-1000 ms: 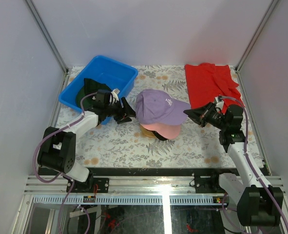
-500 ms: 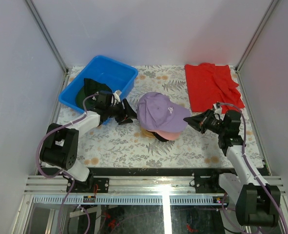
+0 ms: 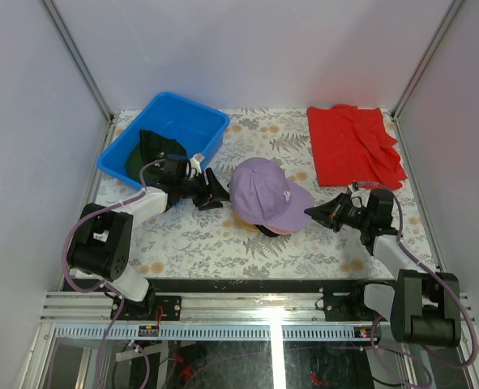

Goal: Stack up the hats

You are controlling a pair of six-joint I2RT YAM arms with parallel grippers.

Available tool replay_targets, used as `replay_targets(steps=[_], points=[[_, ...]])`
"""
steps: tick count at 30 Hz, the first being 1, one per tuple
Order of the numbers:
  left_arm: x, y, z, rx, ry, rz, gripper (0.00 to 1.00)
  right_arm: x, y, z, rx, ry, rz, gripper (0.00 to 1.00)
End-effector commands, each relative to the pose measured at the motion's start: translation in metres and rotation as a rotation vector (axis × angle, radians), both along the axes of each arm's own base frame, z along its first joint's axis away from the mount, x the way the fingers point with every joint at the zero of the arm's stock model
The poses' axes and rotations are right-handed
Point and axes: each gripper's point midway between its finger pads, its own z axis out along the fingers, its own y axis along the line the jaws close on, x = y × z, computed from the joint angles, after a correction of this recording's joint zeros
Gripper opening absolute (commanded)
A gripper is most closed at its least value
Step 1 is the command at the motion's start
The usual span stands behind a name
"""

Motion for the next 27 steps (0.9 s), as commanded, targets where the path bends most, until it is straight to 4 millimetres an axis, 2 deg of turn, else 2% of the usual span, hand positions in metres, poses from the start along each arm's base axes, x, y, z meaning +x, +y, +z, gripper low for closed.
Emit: replay_targets(steps=[1, 5, 9, 14, 16, 20, 23, 27], points=[[-0.024, 0.013, -0.046, 0.111, 0.093, -0.018, 0.52, -0.026, -0.005, -0.061, -0.111, 0.186, 0.042, 0.0], [-0.022, 0.012, -0.048, 0.111, 0.101, -0.017, 0.52, -0.034, -0.006, -0.086, -0.188, 0.241, 0.074, 0.01], [-0.019, 0.011, -0.047, 0.112, 0.102, -0.015, 0.51, -0.04, 0.001, -0.104, -0.286, 0.287, 0.125, 0.07], [-0.018, 0.01, -0.045, 0.109, 0.1, -0.013, 0.51, -0.039, 0.004, -0.117, -0.359, 0.314, 0.135, 0.1], [-0.018, 0.01, -0.045, 0.111, 0.103, -0.013, 0.51, -0.038, 0.001, -0.122, -0.385, 0.324, 0.135, 0.16], [-0.018, 0.011, -0.044, 0.118, 0.097, -0.013, 0.5, -0.033, -0.001, -0.125, -0.407, 0.325, 0.131, 0.17], [-0.018, 0.011, -0.045, 0.122, 0.102, -0.014, 0.5, -0.029, -0.003, -0.124, -0.43, 0.318, 0.13, 0.25], [-0.017, 0.011, -0.043, 0.121, 0.1, -0.012, 0.5, -0.023, -0.009, -0.118, -0.473, 0.298, 0.114, 0.25]])
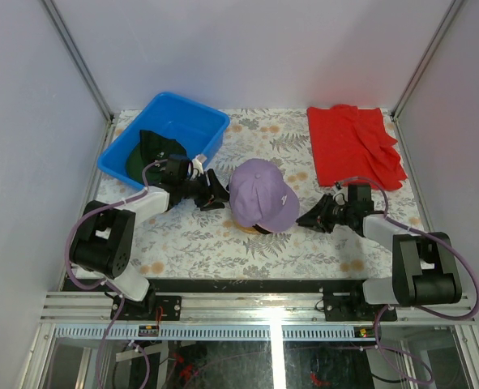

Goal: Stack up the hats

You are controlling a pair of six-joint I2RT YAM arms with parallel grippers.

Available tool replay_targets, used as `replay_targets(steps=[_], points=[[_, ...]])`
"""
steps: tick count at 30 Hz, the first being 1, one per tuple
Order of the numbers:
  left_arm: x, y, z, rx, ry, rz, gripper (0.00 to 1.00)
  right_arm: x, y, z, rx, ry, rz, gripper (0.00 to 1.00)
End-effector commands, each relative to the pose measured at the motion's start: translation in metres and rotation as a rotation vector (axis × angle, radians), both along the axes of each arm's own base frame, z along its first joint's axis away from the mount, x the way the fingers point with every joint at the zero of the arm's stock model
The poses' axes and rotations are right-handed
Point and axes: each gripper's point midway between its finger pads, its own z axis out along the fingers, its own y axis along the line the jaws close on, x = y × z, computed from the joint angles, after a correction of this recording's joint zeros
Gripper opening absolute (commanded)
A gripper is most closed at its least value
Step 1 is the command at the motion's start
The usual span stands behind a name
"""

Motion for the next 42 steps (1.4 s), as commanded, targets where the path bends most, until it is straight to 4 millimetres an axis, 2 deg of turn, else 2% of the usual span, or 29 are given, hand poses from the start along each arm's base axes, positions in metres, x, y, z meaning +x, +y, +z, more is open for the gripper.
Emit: replay_targets(steps=[1, 6, 12, 19, 25, 32, 37, 42], points=[[-0.016, 0.015, -0.04, 0.135, 0.09, 0.009, 0.5, -0.026, -0.029, -0.053, -0.25, 0.179, -0.066, 0.25], [-0.015, 0.015, -0.038, 0.134, 0.09, 0.008, 0.5, -0.022, -0.02, -0.055, -0.265, 0.185, -0.035, 0.22], [-0.012, 0.016, -0.025, 0.13, 0.065, 0.025, 0.52, -0.02, -0.025, -0.039, -0.311, 0.145, -0.025, 0.24], [-0.003, 0.019, 0.004, 0.125, 0.015, 0.066, 0.58, -0.025, -0.026, -0.03, -0.315, 0.132, -0.021, 0.24], [0.004, 0.023, 0.041, 0.083, -0.05, 0.101, 0.61, -0.027, -0.027, -0.018, -0.32, 0.104, -0.024, 0.24], [0.002, 0.03, 0.067, 0.04, -0.074, 0.131, 0.62, -0.029, -0.026, -0.01, -0.31, 0.086, -0.024, 0.24], [0.008, 0.05, 0.091, 0.031, -0.111, 0.197, 0.62, -0.033, -0.027, -0.005, -0.309, 0.072, -0.023, 0.25], [0.034, 0.095, 0.122, 0.172, -0.191, 0.306, 0.63, -0.039, -0.028, 0.002, -0.31, 0.05, -0.018, 0.27]])
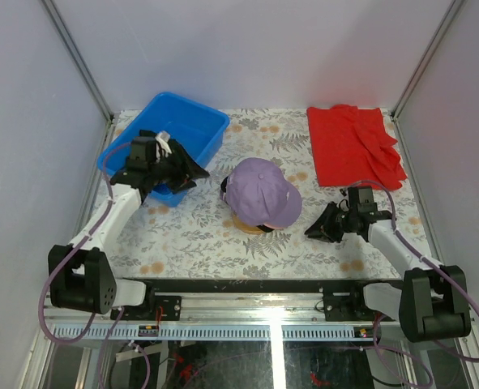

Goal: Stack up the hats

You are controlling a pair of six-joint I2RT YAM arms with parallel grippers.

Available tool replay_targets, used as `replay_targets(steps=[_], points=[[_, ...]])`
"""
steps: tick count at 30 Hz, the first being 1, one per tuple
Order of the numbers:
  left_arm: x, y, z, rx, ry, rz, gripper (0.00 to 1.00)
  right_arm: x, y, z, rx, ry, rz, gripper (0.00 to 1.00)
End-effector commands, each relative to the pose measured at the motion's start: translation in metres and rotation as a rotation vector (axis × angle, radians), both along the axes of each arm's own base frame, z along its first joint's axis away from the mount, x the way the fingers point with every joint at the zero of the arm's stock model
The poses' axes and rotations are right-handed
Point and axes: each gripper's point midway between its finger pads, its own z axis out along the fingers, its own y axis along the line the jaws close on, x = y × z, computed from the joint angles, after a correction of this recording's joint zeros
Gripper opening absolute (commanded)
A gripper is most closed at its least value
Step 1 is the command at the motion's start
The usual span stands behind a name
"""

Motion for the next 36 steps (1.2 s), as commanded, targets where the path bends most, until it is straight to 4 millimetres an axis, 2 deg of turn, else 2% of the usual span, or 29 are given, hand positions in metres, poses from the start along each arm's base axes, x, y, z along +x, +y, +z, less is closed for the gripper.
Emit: replay_targets(steps=[1, 5, 8, 9, 13, 18, 23, 29, 36], points=[[0.027, 0.043, 0.037, 0.157, -0.093, 0.101, 0.63, -0.001, 0.001, 0.017, -0.004, -0.046, 0.024, 0.28], [0.056, 0.094, 0.039, 0.335, -0.069, 0.233, 0.63, -0.001, 0.0, 0.032, -0.011, -0.09, 0.038, 0.39], [0.078, 0.131, 0.025, 0.465, -0.013, 0.323, 0.64, 0.002, -0.001, 0.048, -0.016, -0.137, 0.047, 0.57], [0.088, 0.142, 0.026, 0.509, -0.011, 0.353, 0.64, 0.003, -0.001, 0.054, -0.019, -0.151, 0.049, 0.63], [0.121, 0.174, 0.015, 0.637, 0.006, 0.41, 0.65, 0.0, 0.0, 0.073, -0.002, -0.194, 0.052, 0.75], [0.16, 0.2, 0.0, 0.73, 0.003, 0.467, 0.65, -0.009, 0.003, 0.095, 0.037, -0.243, 0.043, 0.8], [0.193, 0.226, -0.035, 0.838, 0.051, 0.496, 0.64, -0.019, 0.006, 0.11, 0.079, -0.266, 0.019, 0.82], [0.223, 0.243, -0.061, 0.9, 0.064, 0.508, 0.65, -0.017, 0.009, 0.113, 0.107, -0.258, -0.006, 0.87], [0.242, 0.264, -0.088, 0.883, 0.091, 0.537, 0.66, -0.007, 0.009, 0.116, 0.126, -0.272, -0.045, 0.87]])
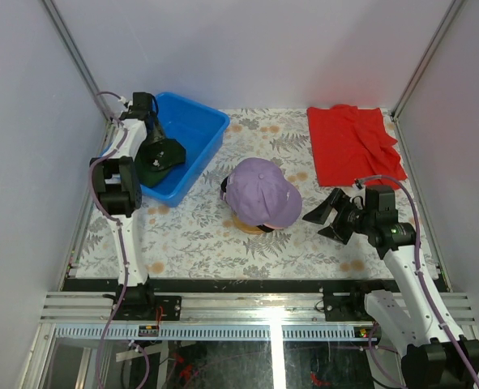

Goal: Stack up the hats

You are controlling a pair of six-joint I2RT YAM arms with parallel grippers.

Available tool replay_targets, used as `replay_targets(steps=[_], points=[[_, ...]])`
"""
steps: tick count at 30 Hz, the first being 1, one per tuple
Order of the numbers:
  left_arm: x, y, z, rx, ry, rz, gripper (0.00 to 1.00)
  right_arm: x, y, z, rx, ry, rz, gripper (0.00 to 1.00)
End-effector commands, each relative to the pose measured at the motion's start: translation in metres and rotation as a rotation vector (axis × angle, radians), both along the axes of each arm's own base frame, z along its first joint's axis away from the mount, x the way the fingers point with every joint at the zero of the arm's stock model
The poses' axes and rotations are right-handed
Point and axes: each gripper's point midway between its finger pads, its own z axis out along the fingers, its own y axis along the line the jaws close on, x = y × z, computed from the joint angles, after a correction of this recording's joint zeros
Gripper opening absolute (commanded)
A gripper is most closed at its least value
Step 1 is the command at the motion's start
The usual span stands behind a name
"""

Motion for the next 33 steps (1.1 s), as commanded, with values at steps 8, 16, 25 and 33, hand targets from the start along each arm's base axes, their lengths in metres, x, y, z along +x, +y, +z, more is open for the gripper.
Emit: replay_targets(steps=[8, 16, 25, 33], points=[[0.026, 0.018, -0.019, -0.024, -0.026, 0.014, 0.67, 0.011, 0.004, 0.01, 0.046, -0.022, -0.038, 0.87], [-0.005, -0.016, -0.035, -0.123, 0.044, -0.077, 0.66, 0.018, 0.006, 0.006, 0.062, -0.018, -0.044, 0.87], [-0.02, -0.033, -0.032, -0.177, 0.047, -0.116, 0.66, 0.029, 0.01, 0.01, 0.071, -0.024, -0.019, 0.87], [-0.018, -0.061, -0.06, -0.248, 0.109, -0.194, 0.66, 0.025, 0.011, 0.008, 0.075, -0.014, -0.007, 0.87]])
